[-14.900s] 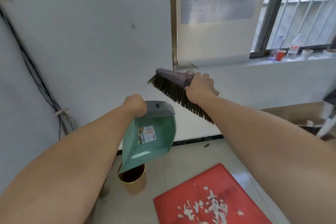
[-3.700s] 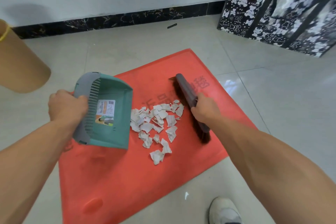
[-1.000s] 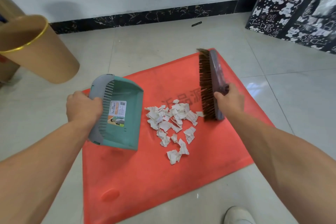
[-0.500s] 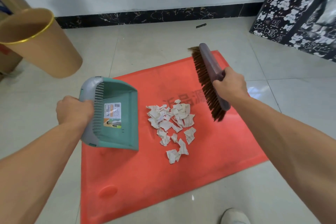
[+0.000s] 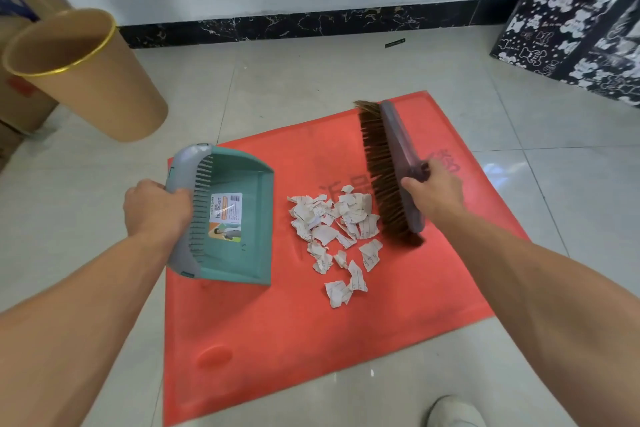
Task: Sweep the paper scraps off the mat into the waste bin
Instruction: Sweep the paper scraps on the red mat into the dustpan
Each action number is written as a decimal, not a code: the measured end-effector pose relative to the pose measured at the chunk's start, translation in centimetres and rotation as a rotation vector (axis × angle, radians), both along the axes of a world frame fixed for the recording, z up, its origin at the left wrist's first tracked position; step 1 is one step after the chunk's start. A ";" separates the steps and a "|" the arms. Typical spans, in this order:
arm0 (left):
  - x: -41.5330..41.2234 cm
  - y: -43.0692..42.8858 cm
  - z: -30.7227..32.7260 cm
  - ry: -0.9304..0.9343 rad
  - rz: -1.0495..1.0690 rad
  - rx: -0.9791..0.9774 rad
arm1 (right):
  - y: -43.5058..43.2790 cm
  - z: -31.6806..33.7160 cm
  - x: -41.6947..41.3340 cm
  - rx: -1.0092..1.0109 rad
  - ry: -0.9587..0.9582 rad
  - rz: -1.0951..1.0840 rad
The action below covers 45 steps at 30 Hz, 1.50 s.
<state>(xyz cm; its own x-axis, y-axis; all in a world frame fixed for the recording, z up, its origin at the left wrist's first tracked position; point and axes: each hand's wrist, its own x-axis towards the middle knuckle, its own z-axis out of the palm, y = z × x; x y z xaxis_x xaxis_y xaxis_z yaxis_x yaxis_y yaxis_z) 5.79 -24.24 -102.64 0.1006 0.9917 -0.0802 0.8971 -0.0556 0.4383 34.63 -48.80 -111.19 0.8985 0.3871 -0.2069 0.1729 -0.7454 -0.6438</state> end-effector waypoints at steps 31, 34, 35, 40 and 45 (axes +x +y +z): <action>-1.4 0.9 -2.1 -0.036 0.178 -0.183 | 4.0 1.9 -4.0 -0.122 -0.059 0.236; -1.8 1.2 -2.3 -0.037 0.190 -0.179 | 3.7 2.3 -2.9 -0.170 -0.068 0.230; -2.0 1.3 -2.4 -0.032 0.198 -0.178 | 3.5 2.2 -2.7 -0.195 -0.061 0.234; -2.8 1.8 -3.3 0.008 0.232 -0.210 | 2.3 0.5 -3.4 -0.256 0.018 0.222; -3.6 2.5 -4.5 0.038 0.224 -0.200 | 3.8 -0.5 -5.4 -0.159 0.127 0.239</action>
<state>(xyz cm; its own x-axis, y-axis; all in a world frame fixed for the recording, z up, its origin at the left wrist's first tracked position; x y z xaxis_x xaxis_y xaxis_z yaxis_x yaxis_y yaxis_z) 2.15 -21.77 -107.11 -0.1256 0.9530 -0.2757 0.8933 0.2295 0.3865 29.28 -44.97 -111.68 0.7489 0.5386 -0.3860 0.2816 -0.7861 -0.5503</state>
